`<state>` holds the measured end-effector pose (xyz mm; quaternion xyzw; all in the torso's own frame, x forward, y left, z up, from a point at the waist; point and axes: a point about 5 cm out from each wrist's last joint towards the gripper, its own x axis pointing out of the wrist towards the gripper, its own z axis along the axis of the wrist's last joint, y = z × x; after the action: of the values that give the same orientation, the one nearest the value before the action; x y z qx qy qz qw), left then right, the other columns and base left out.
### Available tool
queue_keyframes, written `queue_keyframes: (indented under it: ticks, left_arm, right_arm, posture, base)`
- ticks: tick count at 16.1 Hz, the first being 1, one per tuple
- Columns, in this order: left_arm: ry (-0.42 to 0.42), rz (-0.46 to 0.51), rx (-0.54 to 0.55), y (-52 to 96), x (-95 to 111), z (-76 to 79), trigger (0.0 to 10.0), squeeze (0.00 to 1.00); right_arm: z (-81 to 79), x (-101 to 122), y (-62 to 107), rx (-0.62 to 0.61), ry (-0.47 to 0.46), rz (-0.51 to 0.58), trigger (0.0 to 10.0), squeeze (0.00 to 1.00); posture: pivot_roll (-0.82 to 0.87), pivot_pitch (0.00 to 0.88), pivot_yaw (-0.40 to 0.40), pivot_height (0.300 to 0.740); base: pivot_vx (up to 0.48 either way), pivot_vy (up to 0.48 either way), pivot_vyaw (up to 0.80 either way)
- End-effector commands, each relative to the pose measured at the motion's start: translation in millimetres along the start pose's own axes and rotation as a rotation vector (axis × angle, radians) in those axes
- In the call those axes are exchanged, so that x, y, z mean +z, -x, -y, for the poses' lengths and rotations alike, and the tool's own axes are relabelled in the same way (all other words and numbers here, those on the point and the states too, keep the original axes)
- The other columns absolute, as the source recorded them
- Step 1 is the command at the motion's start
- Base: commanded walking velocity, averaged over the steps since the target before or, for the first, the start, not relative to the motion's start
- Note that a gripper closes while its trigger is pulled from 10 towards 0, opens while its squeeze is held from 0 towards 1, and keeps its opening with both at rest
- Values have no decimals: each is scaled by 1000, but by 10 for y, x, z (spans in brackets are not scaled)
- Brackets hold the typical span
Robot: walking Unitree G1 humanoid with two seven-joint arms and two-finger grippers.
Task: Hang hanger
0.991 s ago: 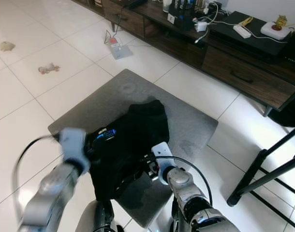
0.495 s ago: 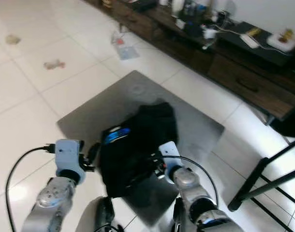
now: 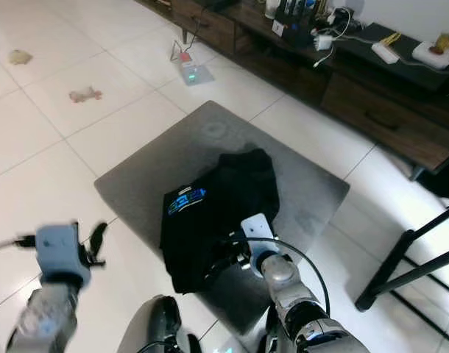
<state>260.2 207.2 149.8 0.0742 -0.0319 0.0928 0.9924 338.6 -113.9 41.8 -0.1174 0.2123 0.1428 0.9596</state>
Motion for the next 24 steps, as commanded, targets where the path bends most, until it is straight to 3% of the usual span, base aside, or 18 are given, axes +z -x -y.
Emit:
queue_keyframes:
  ticks: [1,5,7,12,15,18,21,24]
  left_arm:
    - [-9,35,10,-37,114,-26,10000,0]
    - [5,117,18,-320,480,-124,10000,0]
    - [24,138,29,-333,591,-154,10000,0]
    - [31,136,46,-302,613,-181,10000,0]
    - [35,143,78,-277,656,-208,10000,0]
    - [23,145,83,-258,657,-208,10000,0]
    - [-7,158,77,-252,686,-194,10000,0]
    - [-31,163,61,-247,690,-164,10000,0]
  right_arm:
    - [20,-75,10,-25,-21,-38,10000,0]
    - [-33,-126,14,6,-15,-60,10000,0]
    - [-20,-122,18,-9,-30,-44,10000,0]
    - [-15,-146,25,-28,-7,-45,10000,0]
    - [77,-57,32,-159,54,35,10000,0]
    - [188,-13,55,-274,22,84,10000,0]
    - [357,28,113,-456,89,141,10000,0]
    - [419,44,155,-550,138,182,10000,0]
  posture:
    - [115,324,16,597]
    - [125,371,37,597]
    - [126,379,43,597]
    - [130,394,48,597]
    - [138,401,54,597]
    - [138,407,60,597]
    - [138,415,70,597]
    - [131,419,75,597]
  base:
    - [0,0,0]
    - [0,0,0]
    - [0,0,0]
    - [0,0,0]
    - [0,0,0]
    - [0,0,0]
    - [0,0,0]
    - [0,0,0]
